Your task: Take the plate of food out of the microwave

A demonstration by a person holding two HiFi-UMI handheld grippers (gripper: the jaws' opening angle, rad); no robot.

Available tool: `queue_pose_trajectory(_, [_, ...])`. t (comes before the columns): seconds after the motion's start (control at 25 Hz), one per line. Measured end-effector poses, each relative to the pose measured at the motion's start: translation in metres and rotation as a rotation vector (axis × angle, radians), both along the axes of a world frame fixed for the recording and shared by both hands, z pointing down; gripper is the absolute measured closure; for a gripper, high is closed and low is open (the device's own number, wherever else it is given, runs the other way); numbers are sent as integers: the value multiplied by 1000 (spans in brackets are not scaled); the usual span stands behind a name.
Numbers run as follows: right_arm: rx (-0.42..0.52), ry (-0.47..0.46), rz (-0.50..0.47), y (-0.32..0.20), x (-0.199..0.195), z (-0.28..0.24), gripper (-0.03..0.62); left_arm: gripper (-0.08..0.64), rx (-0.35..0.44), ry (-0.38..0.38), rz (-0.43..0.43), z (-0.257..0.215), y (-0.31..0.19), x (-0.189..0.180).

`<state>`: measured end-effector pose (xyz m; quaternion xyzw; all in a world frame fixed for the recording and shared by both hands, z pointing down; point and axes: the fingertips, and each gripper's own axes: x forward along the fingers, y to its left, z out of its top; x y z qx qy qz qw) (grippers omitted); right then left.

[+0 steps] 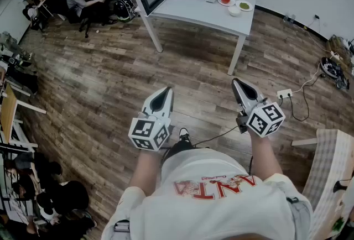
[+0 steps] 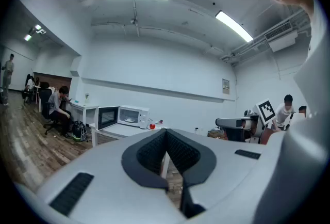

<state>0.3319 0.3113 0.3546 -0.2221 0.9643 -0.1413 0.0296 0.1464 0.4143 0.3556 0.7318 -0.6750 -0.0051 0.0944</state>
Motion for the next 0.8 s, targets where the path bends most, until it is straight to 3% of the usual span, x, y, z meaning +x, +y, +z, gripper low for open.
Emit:
queue_pose_trajectory(0.4, [8,-27,15,-6,0,-5,591,554,-6,-15,9,-4,-7,-1])
queue_pose_trajectory(0.6, [20,-93,15,-4,2,-12,590,554,-16,-14,15,-5,-9,-1])
queue_pose_trajectory(0.8, [-26,-113,14,-11,-6,3,589,554,-40,4,19,9,-14,-13])
